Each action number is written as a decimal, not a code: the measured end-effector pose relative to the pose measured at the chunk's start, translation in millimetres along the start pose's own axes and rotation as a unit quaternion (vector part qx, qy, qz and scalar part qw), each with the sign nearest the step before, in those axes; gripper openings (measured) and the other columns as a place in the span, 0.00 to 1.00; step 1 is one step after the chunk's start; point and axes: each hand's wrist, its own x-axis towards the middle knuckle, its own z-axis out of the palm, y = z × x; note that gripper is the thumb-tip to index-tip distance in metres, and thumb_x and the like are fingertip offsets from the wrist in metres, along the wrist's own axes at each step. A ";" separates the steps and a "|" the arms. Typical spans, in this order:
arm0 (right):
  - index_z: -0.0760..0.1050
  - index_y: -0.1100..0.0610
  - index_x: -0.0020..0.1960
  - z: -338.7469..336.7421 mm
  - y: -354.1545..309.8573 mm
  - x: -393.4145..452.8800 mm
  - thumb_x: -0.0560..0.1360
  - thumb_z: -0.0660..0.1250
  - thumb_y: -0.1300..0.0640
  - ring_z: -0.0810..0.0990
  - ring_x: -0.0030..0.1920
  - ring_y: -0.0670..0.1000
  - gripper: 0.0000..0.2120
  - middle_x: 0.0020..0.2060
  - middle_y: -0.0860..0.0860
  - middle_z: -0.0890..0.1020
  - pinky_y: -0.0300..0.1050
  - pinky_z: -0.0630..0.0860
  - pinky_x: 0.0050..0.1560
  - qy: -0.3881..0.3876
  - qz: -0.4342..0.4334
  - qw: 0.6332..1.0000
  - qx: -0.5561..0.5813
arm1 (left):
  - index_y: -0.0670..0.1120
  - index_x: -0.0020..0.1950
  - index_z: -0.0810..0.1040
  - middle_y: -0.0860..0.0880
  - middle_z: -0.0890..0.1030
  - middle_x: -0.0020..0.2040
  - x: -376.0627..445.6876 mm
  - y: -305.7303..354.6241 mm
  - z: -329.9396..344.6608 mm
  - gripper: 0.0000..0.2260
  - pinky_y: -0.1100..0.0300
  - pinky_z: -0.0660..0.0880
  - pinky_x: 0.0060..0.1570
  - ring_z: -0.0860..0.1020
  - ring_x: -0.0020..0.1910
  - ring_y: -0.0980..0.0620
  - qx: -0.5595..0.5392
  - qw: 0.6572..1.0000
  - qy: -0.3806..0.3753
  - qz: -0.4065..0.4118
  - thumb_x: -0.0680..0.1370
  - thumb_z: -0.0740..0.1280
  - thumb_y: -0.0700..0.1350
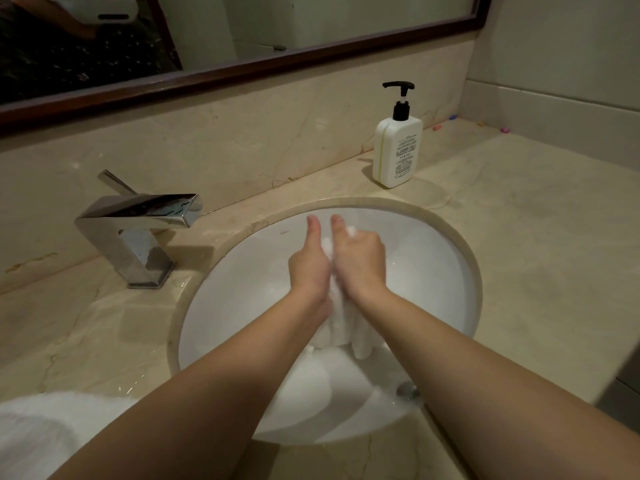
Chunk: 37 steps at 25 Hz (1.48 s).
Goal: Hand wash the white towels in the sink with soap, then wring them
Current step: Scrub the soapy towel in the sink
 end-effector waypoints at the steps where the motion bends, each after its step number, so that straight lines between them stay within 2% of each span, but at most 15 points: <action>1: 0.73 0.56 0.31 3.4 1.6 -6.8 0.81 0.62 0.40 0.82 0.40 0.59 0.26 0.33 0.56 0.82 0.45 0.71 0.38 -0.038 -0.024 0.999 -0.009 | 0.47 0.34 0.81 0.46 0.80 0.35 0.9 2.0 -2.0 0.29 0.58 0.78 0.38 0.81 0.33 0.49 -0.020 1.000 0.003 -0.023 0.75 0.64 0.72; 3: 0.74 0.56 0.32 6.5 5.2 -6.6 0.81 0.61 0.40 0.82 0.41 0.60 0.26 0.34 0.58 0.82 0.47 0.72 0.39 -0.038 -0.031 0.999 -0.020 | 0.46 0.40 0.84 0.45 0.82 0.36 5.2 2.5 -3.3 0.30 0.58 0.80 0.38 0.83 0.35 0.49 -0.038 0.998 -0.024 -0.051 0.74 0.63 0.73; 5: 0.75 0.58 0.35 1.1 4.0 2.6 0.81 0.60 0.40 0.83 0.44 0.62 0.25 0.38 0.60 0.83 0.48 0.74 0.43 0.021 0.009 1.000 -0.012 | 0.42 0.51 0.84 0.43 0.86 0.45 7.4 -0.9 -0.6 0.35 0.52 0.81 0.47 0.85 0.44 0.44 0.007 1.000 -0.022 -0.014 0.73 0.63 0.74; 8: 0.71 0.55 0.30 2.3 4.7 -5.3 0.81 0.62 0.41 0.80 0.37 0.56 0.26 0.32 0.56 0.80 0.46 0.71 0.38 -0.033 -0.023 0.999 -0.016 | 0.45 0.44 0.79 0.46 0.82 0.35 7.3 -1.7 -3.9 0.30 0.56 0.79 0.40 0.83 0.35 0.46 -0.012 0.999 -0.022 -0.025 0.73 0.63 0.73; 10: 0.68 0.53 0.28 3.0 5.3 -7.9 0.81 0.62 0.41 0.77 0.33 0.55 0.27 0.28 0.53 0.76 0.45 0.68 0.35 -0.044 -0.024 0.999 -0.013 | 0.48 0.46 0.77 0.47 0.82 0.34 9.7 0.3 -4.5 0.27 0.58 0.78 0.36 0.82 0.33 0.48 -0.041 0.998 -0.031 -0.045 0.74 0.63 0.73; 13: 0.69 0.55 0.30 -6.4 7.4 5.3 0.82 0.60 0.41 0.81 0.39 0.59 0.26 0.32 0.55 0.78 0.46 0.71 0.39 0.029 0.025 0.999 0.008 | 0.48 0.51 0.78 0.46 0.86 0.47 11.3 -6.7 1.2 0.30 0.51 0.80 0.50 0.85 0.46 0.45 0.006 1.000 -0.024 0.009 0.69 0.65 0.74; 16: 0.73 0.56 0.31 -2.0 7.5 -8.7 0.81 0.61 0.42 0.80 0.35 0.55 0.26 0.30 0.54 0.80 0.44 0.71 0.35 -0.052 -0.042 0.998 -0.008 | 0.44 0.45 0.81 0.45 0.84 0.40 5.4 -4.7 -1.6 0.30 0.54 0.80 0.45 0.84 0.40 0.48 -0.037 0.999 -0.038 -0.011 0.74 0.64 0.73; 20: 0.71 0.56 0.29 -10.7 11.0 7.6 0.82 0.60 0.41 0.79 0.36 0.57 0.27 0.30 0.54 0.79 0.49 0.74 0.40 0.028 -0.003 1.000 -0.008 | 0.47 0.58 0.81 0.47 0.87 0.49 8.5 -11.5 4.4 0.33 0.50 0.81 0.54 0.86 0.49 0.48 0.024 0.999 -0.042 -0.002 0.73 0.62 0.74; 23: 0.74 0.56 0.31 -2.4 9.3 -4.2 0.81 0.60 0.39 0.80 0.35 0.55 0.27 0.31 0.54 0.80 0.46 0.72 0.37 -0.047 -0.048 0.997 -0.039 | 0.44 0.45 0.83 0.45 0.85 0.38 18.9 -10.6 -2.2 0.33 0.58 0.81 0.41 0.85 0.38 0.49 -0.046 0.995 -0.075 -0.049 0.77 0.59 0.73; 24: 0.76 0.58 0.34 0.5 9.4 -4.9 0.81 0.59 0.39 0.81 0.38 0.57 0.27 0.34 0.56 0.82 0.46 0.72 0.38 -0.053 -0.052 0.996 -0.050 | 0.43 0.44 0.84 0.45 0.85 0.38 16.7 -8.1 -2.8 0.33 0.57 0.82 0.42 0.85 0.38 0.48 -0.055 0.994 -0.077 -0.055 0.77 0.58 0.73; 26: 0.77 0.60 0.36 -4.7 7.7 4.1 0.82 0.58 0.39 0.82 0.43 0.60 0.28 0.37 0.58 0.83 0.49 0.75 0.42 0.006 -0.019 0.998 -0.058 | 0.44 0.56 0.84 0.43 0.87 0.48 15.0 -9.0 0.1 0.35 0.48 0.82 0.54 0.86 0.48 0.43 -0.014 0.997 -0.068 -0.038 0.76 0.59 0.74; 27: 0.76 0.59 0.34 -7.4 8.3 7.8 0.82 0.57 0.40 0.82 0.42 0.60 0.27 0.35 0.57 0.82 0.49 0.75 0.42 0.023 -0.011 0.999 -0.043 | 0.44 0.59 0.83 0.43 0.87 0.49 14.1 -9.4 1.3 0.35 0.47 0.82 0.55 0.86 0.49 0.42 -0.002 0.997 -0.068 -0.033 0.76 0.58 0.74; 31: 0.73 0.57 0.31 0.1 3.6 -11.1 0.82 0.59 0.41 0.79 0.35 0.55 0.27 0.29 0.53 0.78 0.45 0.68 0.35 -0.053 -0.071 0.995 -0.049 | 0.44 0.44 0.81 0.45 0.84 0.33 16.3 0.8 -6.9 0.30 0.61 0.77 0.35 0.84 0.32 0.49 -0.050 0.995 -0.065 -0.058 0.82 0.55 0.68; 34: 0.76 0.59 0.36 -7.0 7.4 -0.7 0.82 0.58 0.41 0.82 0.42 0.60 0.26 0.35 0.56 0.80 0.47 0.71 0.39 0.024 -0.018 0.998 -0.048 | 0.43 0.58 0.83 0.43 0.87 0.47 7.0 -1.1 0.2 0.32 0.55 0.80 0.44 0.86 0.45 0.44 -0.008 0.997 -0.069 -0.043 0.80 0.57 0.70; 37: 0.77 0.59 0.35 -2.2 8.0 -6.9 0.81 0.60 0.40 0.82 0.40 0.59 0.26 0.34 0.57 0.82 0.47 0.73 0.38 -0.048 -0.058 0.996 -0.039 | 0.42 0.47 0.80 0.46 0.83 0.35 4.8 -0.9 -0.3 0.32 0.60 0.78 0.38 0.84 0.36 0.48 -0.038 0.996 -0.063 -0.048 0.80 0.56 0.71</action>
